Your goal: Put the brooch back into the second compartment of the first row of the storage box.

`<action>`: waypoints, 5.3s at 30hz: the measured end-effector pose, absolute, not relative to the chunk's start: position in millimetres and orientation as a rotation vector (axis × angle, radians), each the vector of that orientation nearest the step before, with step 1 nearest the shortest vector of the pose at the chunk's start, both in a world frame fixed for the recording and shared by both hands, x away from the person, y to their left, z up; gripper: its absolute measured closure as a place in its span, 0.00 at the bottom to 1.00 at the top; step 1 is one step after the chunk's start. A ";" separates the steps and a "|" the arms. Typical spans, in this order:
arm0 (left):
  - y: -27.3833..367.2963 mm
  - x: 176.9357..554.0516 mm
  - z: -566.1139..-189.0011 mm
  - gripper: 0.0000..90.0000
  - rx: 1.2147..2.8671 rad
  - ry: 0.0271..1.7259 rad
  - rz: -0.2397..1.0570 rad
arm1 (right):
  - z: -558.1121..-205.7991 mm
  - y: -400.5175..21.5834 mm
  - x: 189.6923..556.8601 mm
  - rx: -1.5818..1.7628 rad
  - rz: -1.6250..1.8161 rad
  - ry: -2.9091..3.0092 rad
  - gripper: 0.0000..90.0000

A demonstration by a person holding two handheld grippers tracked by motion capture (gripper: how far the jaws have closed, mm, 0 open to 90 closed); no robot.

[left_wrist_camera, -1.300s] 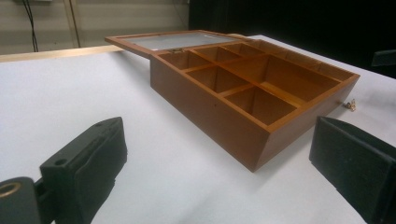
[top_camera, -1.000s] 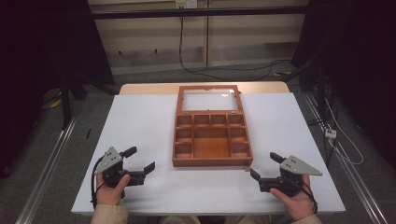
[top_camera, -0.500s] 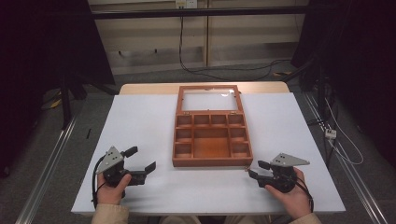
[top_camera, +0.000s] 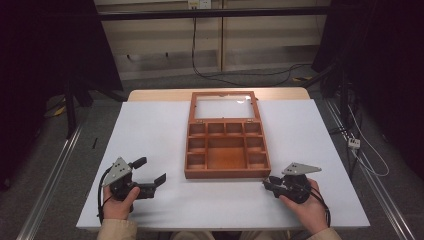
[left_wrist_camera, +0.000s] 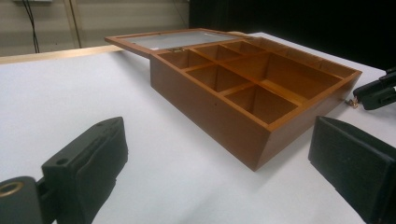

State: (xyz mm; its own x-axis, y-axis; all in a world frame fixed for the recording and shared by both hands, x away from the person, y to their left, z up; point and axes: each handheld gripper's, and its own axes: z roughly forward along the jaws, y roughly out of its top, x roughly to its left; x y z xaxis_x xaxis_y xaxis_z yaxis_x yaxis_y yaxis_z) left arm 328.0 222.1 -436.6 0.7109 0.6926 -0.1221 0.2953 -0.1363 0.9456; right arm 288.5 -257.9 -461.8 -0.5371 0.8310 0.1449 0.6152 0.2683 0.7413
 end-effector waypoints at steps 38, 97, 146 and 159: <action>221.9 328.2 -435.9 0.05 1.731 0.788 0.418 | -461.4 -255.7 290.8 1.275 1.231 2.344 1.00; 220.0 330.1 -436.8 0.05 1.739 0.776 0.383 | -398.0 -224.4 348.8 1.132 1.452 2.360 1.00; 221.2 331.5 -437.0 0.05 1.733 0.781 0.365 | -389.5 -199.6 407.0 1.092 1.376 2.362 1.00; 221.1 331.8 -437.3 0.05 1.731 0.782 0.359 | -387.9 -192.9 417.1 1.079 1.357 2.369 1.00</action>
